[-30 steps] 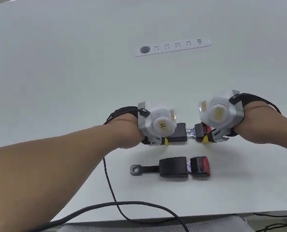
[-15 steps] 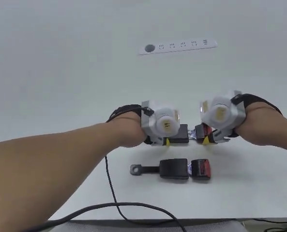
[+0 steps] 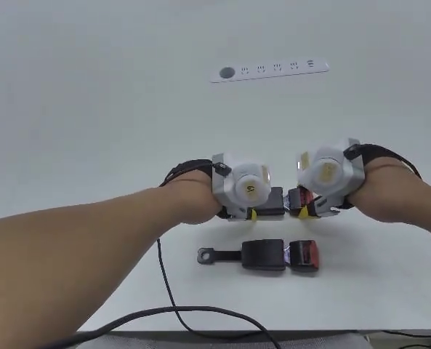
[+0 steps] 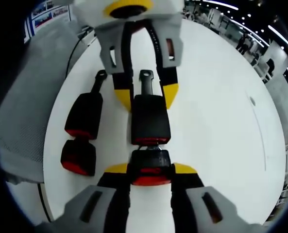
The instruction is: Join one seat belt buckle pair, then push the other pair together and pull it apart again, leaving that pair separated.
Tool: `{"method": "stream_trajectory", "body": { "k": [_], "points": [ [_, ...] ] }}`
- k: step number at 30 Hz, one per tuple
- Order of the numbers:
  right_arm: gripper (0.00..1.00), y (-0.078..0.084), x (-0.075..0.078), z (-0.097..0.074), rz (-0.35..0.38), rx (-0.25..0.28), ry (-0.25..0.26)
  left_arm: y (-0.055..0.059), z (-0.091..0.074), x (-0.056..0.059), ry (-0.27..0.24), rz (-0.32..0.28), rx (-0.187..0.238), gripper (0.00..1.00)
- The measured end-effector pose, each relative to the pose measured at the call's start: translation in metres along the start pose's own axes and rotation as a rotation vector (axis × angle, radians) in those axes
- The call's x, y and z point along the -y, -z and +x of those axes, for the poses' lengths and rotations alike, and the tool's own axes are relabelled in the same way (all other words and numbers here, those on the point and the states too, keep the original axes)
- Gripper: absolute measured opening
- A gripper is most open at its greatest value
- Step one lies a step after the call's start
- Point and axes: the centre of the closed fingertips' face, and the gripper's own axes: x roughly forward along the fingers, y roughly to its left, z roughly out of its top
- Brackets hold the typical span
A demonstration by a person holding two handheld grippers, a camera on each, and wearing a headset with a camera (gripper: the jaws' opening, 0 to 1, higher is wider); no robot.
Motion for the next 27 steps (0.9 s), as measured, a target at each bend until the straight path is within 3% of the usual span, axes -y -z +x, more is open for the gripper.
{"method": "stream_trajectory", "body": {
  "k": [8, 14, 22, 27],
  "points": [
    [0.3, 0.0, -0.002, -0.003, -0.003, 0.003, 0.002, 0.001, -0.001, 0.0, 0.001, -0.003, 0.003, 0.3],
    [0.3, 0.009, -0.004, -0.008, 0.006, -0.003, 0.0, 0.001, 0.0, 0.0, -0.002, -0.002, -0.007, 0.3],
    [0.31, 0.011, -0.007, -0.011, 0.017, 0.035, 0.012, 0.002, 0.0, -0.001, 0.002, -0.005, -0.015, 0.3],
    [0.32, 0.03, -0.012, -0.019, 0.016, 0.004, 0.017, 0.002, 0.0, -0.001, 0.005, -0.003, -0.015, 0.31]
  ]
}}
